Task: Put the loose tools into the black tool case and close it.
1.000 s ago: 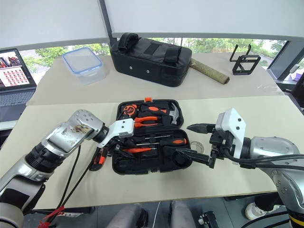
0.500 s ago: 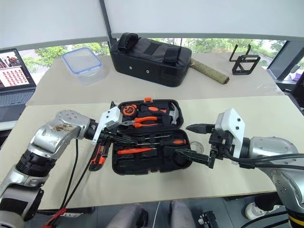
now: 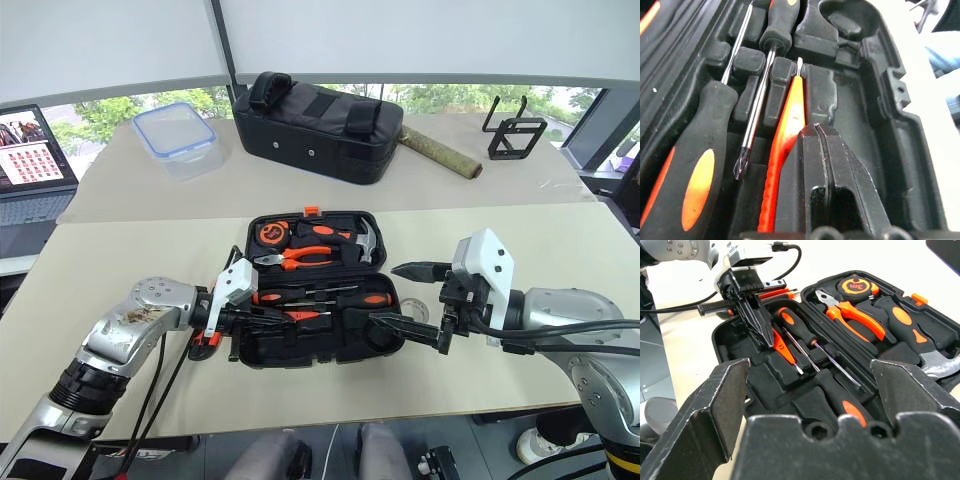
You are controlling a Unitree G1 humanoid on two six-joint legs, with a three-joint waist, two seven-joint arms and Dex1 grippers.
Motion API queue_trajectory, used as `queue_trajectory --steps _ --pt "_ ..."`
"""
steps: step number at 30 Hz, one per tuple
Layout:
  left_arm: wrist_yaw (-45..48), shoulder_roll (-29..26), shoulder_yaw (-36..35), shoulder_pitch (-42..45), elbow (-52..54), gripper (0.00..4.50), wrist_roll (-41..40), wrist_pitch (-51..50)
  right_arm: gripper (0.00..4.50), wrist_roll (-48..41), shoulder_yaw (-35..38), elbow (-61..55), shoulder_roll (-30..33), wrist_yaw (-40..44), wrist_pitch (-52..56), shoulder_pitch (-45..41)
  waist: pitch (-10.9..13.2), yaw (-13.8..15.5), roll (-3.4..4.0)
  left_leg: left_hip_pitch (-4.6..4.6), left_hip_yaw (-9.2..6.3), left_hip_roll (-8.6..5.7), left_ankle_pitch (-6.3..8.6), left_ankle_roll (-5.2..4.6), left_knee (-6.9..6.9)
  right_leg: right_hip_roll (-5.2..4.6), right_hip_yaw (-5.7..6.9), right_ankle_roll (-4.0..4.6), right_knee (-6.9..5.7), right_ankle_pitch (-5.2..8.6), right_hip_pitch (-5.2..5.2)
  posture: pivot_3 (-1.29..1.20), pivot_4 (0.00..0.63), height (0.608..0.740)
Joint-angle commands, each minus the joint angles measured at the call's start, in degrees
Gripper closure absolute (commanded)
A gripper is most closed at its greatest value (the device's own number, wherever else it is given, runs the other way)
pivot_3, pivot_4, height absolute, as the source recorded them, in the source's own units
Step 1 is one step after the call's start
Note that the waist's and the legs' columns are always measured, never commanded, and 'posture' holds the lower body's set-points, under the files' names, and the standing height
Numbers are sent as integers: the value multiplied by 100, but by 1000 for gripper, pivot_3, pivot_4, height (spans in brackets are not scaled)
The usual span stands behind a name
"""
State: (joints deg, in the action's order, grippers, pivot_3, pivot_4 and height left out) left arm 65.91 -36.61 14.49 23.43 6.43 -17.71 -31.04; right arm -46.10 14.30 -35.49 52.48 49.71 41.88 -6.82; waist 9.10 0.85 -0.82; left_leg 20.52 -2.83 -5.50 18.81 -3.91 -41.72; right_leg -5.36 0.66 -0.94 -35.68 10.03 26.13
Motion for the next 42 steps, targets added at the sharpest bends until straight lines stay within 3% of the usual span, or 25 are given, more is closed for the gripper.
queue_trajectory --steps 1,6,14,22,26,30,33,36,42 --pt "-103 46 -240 -51 -92 4450 -217 -259 0 -109 110 -70 46 -30 27 -84 -1 -6 2 -1 0 0 0 0 0 1 0 0 -2 0 0 0 150 714" --pt "-26 154 -685 188 321 4450 -984 -798 0 -117 79 -5 49 -7 25 -128 0 -12 0 2 2 0 -1 0 -2 3 2 0 -10 0 7 0 150 714" --pt "10 61 -272 64 188 4450 -508 -268 0 -141 22 39 -12 -65 49 -190 0 -2 0 3 3 0 -1 1 -2 2 2 0 -4 0 5 0 150 714" --pt "-290 412 33 235 -747 4450 168 473 0 -214 48 53 -11 -116 132 -255 0 20 0 3 3 0 -1 1 -2 0 2 0 -1 0 2 0 150 714" --pt "-273 419 -17 140 -689 4450 128 513 0 -304 88 12 24 -88 189 -257 -1 5 1 2 2 0 0 1 -1 0 0 0 -2 0 4 0 150 714" --pt "-286 139 -548 -190 173 4450 -433 -28 0 -330 42 64 46 -37 180 -316 -1 -13 1 1 2 0 0 1 0 1 -1 0 -4 0 5 0 150 714" --pt "-517 -349 -1476 -640 1268 3818 -1113 -832 0 -249 -146 224 76 132 124 -489 2 -70 -2 7 5 5 0 2 1 6 -5 0 -7 0 16 0 150 714" --pt "-1002 -760 -2612 -1136 2000 2695 -1735 -1800 0 -148 -352 414 95 369 42 -733 5 -45 -3 8 2 9 0 3 1 9 0 1 -6 0 17 0 150 714" --pt "-1790 -1416 -3985 -2339 2652 501 -1754 -3006 0 -68 -593 523 23 659 -43 -1004 7 -5 -1 0 4 8 1 3 6 12 7 -1 2 1 9 0 150 714"
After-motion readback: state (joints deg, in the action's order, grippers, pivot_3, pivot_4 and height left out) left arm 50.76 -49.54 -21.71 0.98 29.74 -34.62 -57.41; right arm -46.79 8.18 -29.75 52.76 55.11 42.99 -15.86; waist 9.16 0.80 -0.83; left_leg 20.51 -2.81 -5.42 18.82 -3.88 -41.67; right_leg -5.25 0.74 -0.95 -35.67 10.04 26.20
